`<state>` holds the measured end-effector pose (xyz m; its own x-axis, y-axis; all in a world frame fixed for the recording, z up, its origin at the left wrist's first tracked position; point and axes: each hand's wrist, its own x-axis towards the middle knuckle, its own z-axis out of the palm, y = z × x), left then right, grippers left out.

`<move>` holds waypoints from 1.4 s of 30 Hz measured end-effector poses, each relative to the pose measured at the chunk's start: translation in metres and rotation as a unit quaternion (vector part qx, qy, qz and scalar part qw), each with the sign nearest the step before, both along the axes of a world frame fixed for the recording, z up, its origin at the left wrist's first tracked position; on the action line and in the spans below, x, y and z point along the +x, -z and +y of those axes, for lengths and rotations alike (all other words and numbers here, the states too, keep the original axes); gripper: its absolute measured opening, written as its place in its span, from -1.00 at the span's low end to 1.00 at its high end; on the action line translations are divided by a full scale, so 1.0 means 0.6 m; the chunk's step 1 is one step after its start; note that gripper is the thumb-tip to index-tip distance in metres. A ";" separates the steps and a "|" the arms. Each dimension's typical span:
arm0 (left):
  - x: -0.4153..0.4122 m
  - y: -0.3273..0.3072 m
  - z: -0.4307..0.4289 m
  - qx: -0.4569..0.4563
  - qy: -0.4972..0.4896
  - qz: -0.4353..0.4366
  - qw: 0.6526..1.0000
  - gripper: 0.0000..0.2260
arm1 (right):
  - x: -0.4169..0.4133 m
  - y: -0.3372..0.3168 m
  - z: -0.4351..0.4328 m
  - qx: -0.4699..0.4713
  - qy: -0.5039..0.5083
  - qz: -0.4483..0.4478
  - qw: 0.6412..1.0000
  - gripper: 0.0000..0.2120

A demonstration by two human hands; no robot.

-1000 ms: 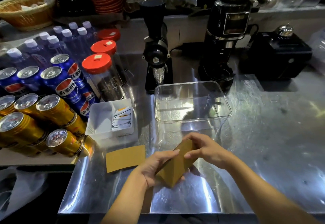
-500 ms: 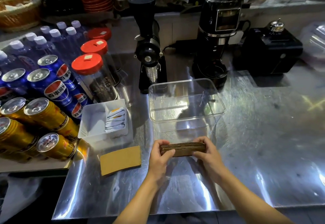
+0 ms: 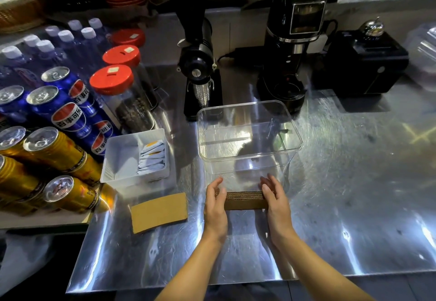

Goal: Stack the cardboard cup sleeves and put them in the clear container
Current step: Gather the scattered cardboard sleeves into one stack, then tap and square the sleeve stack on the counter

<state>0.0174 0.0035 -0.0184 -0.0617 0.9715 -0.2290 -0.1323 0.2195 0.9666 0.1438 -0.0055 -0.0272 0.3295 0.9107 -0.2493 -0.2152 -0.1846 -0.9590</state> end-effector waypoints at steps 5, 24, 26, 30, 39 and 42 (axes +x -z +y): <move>-0.017 -0.002 0.000 -0.034 0.087 -0.061 0.994 -0.51 | 0.002 -0.001 0.003 0.008 0.011 -0.049 0.999 -0.85; -0.057 0.022 -0.006 0.042 0.110 0.124 0.985 -0.75 | 0.053 -0.008 -0.045 0.032 -0.116 -0.135 0.983 -0.77; -0.058 0.022 -0.005 0.038 0.101 0.125 0.986 -0.75 | 0.062 -0.010 -0.046 0.029 -0.136 -0.185 0.973 -0.74; -0.060 0.017 -0.005 0.040 0.095 0.152 0.983 -0.74 | 0.068 -0.013 -0.041 0.026 -0.131 -0.198 0.971 -0.73; -0.071 -0.012 -0.013 0.052 0.061 0.185 0.979 -0.70 | 0.063 -0.020 -0.025 0.039 -0.130 -0.185 0.973 -0.68; -0.084 -0.022 -0.011 0.038 0.013 0.167 0.985 -0.71 | 0.050 -0.034 -0.008 0.051 -0.143 -0.149 0.977 -0.69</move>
